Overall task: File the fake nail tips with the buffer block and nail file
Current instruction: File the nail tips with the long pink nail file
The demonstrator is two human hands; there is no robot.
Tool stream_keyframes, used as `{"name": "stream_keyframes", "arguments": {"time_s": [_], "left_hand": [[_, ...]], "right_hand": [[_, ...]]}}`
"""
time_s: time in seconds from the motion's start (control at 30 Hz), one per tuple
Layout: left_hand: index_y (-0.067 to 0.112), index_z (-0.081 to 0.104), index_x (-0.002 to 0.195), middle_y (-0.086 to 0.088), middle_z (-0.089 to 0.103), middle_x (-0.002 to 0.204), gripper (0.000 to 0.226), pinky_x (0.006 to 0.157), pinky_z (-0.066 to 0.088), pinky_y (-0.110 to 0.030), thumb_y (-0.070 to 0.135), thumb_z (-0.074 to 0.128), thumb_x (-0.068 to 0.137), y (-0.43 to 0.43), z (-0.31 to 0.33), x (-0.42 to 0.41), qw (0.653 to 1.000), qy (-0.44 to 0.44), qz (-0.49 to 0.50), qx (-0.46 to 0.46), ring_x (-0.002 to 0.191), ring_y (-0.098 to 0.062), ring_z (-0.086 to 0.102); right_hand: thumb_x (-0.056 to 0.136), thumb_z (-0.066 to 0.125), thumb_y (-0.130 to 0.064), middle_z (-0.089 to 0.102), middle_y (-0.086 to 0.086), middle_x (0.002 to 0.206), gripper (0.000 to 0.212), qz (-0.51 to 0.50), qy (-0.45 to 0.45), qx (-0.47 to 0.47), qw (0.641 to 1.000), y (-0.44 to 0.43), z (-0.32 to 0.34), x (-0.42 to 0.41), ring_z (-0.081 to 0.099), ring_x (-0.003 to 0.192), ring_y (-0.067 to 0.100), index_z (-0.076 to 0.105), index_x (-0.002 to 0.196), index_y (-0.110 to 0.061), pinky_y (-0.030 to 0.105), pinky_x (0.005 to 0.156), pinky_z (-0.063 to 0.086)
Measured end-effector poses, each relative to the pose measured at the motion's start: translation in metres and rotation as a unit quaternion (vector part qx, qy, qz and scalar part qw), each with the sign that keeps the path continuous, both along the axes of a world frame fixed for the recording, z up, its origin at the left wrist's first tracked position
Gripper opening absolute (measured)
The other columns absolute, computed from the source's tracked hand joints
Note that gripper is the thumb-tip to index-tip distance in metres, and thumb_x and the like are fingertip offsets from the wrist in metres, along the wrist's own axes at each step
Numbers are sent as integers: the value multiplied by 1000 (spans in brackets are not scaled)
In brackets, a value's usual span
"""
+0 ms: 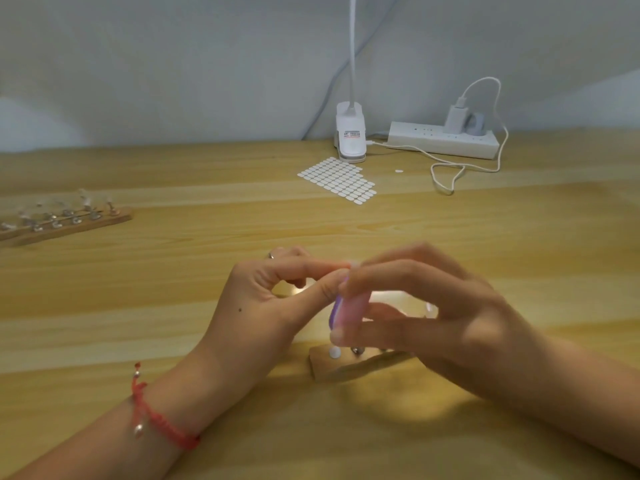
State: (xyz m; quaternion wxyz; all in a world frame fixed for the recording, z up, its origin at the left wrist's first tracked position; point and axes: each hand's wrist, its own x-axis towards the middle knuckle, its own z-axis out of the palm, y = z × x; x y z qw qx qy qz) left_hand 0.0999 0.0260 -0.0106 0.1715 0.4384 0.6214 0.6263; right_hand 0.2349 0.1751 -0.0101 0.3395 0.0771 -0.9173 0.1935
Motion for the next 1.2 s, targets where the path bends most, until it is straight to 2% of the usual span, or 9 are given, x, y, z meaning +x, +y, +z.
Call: {"name": "stream_keyframes", "arguments": {"time_s": [0.13, 0.27, 0.4, 0.5, 0.63, 0.8, 1.0, 1.1, 1.2], "left_hand": [[23, 80, 82, -14, 64, 76, 18, 74, 41, -23, 34, 75, 69, 0, -1, -2, 1000, -16, 9, -10, 82, -33, 52], [20, 80, 85, -15, 64, 77, 19, 75, 41, -27, 31, 74, 71, 0, -1, -3, 1000, -22, -2, -14, 80, -33, 52], [24, 80, 85, -18, 63, 80, 19, 75, 40, -33, 34, 71, 70, 0, -1, -3, 999, -33, 6, -24, 78, -29, 53], [21, 80, 86, -22, 66, 86, 21, 83, 43, -45, 32, 71, 72, 0, 0, -3, 999, -33, -5, -25, 86, -40, 56], [23, 80, 83, -11, 65, 77, 19, 72, 39, -22, 33, 71, 71, 0, -1, -5, 999, -41, -4, -32, 75, -25, 51], [24, 80, 80, -10, 70, 79, 17, 70, 41, -15, 33, 82, 67, -1, 1, -3, 998, -52, -6, -37, 75, -13, 56], [18, 80, 83, -6, 75, 86, 25, 77, 45, -22, 37, 80, 67, 0, 1, -3, 997, -71, -10, -34, 82, -25, 62], [19, 80, 82, 3, 76, 84, 30, 73, 46, -10, 41, 70, 64, 0, 1, -4, 995, -93, -3, -29, 81, -7, 64], [13, 79, 88, 1, 76, 90, 35, 79, 48, -13, 39, 68, 67, 0, 3, -3, 995, -93, -23, -31, 90, -9, 69]], "right_hand": [[91, 67, -10, 68, 1, 107, 18, -21, 37, 85, 995, 7, 12, -1, 62, 100, 18, 78, 103, -18, 25, 91, 47], [91, 69, -27, 65, -18, 108, 16, 2, -3, 14, 1000, -2, 5, 0, 59, 102, -5, 73, 106, -31, 11, 89, 46], [96, 60, -14, 68, 6, 104, 19, -11, 44, 100, 994, 6, 13, -3, 60, 98, 19, 78, 101, -13, 24, 93, 45], [92, 67, -24, 69, -11, 100, 13, 10, -2, 36, 999, 1, 7, -2, 60, 100, 2, 77, 99, -20, 18, 89, 49], [93, 64, -5, 69, 4, 105, 20, -30, 54, 94, 994, 13, 14, -4, 63, 95, 20, 78, 101, -17, 25, 89, 48], [90, 66, 1, 66, 13, 104, 21, -12, 90, 108, 990, 18, 12, -5, 63, 94, 31, 75, 102, -14, 37, 84, 50], [93, 66, -5, 67, 9, 104, 16, 36, 71, 104, 991, 10, 3, -6, 62, 99, 25, 79, 98, -13, 30, 92, 48], [90, 66, -3, 66, 13, 104, 17, 11, 71, 87, 994, 13, 8, -6, 63, 97, 31, 78, 97, -13, 36, 87, 50], [96, 61, -11, 68, 10, 103, 19, 36, 66, 92, 993, 4, 3, -6, 63, 99, 28, 80, 94, -11, 33, 91, 49]]}}
